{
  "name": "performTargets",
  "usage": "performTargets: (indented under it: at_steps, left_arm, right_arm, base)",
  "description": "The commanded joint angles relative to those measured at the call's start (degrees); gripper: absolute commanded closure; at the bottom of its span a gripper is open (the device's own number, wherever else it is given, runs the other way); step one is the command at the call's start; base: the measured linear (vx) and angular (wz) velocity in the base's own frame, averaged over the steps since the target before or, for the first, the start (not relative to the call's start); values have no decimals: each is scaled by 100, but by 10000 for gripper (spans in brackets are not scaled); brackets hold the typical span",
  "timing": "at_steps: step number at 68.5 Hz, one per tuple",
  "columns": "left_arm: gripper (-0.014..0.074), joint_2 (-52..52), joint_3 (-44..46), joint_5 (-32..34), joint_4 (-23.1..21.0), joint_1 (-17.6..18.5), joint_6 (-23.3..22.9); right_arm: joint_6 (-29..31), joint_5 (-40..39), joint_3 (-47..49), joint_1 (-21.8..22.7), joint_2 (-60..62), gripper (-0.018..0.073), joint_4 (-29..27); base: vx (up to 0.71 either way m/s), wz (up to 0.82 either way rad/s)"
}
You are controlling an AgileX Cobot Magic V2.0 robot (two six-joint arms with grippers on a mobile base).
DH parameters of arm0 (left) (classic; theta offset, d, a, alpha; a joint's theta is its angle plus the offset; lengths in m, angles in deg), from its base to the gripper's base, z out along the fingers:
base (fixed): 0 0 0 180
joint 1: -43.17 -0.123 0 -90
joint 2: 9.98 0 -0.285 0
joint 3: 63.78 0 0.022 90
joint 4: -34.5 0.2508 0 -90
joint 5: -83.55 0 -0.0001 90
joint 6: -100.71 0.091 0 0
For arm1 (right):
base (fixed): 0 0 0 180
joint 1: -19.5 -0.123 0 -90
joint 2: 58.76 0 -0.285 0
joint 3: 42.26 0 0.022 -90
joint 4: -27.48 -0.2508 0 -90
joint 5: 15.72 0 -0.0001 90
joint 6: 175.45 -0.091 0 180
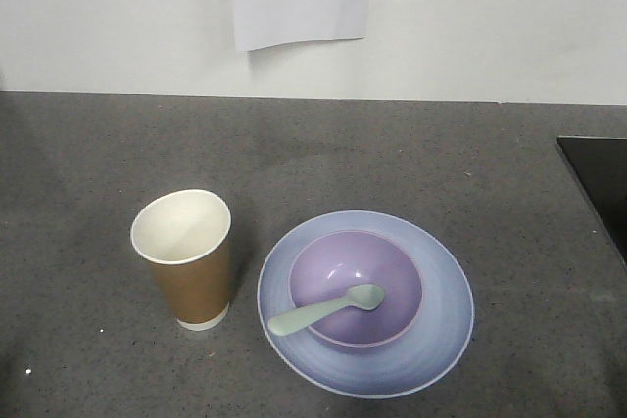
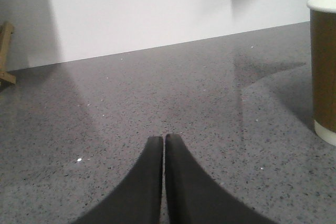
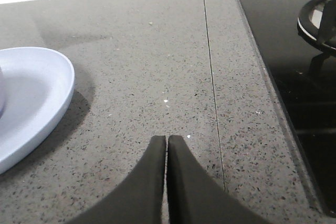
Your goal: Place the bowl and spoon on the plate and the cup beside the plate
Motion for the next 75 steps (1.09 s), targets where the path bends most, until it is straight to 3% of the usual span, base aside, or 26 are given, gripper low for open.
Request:
performTargets:
  at_steps: [1,10,23,38,48,60,75]
  left_arm:
    - [603,83,43,458,-46,-7,-13]
    - [603,83,43,458,-46,-7,-13]
    - [603,83,43,458,-46,-7,-13]
    - [603,83,43,458,-46,-7,-13]
    - [603,83,43,458,-46,-7,-13]
    - [603,83,43,458,-46,-7,-13]
    - [603,83,43,458,-46,-7,-13]
  right_arm:
    - [1011,-752,-124,305,350,562,-732]
    - [1570,-1618,-465,551,532,562,-1394]
    - [1544,-2402,-583,538,532,562,-1372]
    - [1500,-2570,-583,538,532,562,-1091]
    - [1118,-2608,-583,538,532,562,-830]
    - [107,-2618,-583,538,532,562,50]
    - [-193,-2612,-579,538,532,562,104]
  base:
    - [0,0]
    - [0,0]
    - [0,0]
    - [0,0]
    - [0,0]
    - [0,0]
    - [0,0]
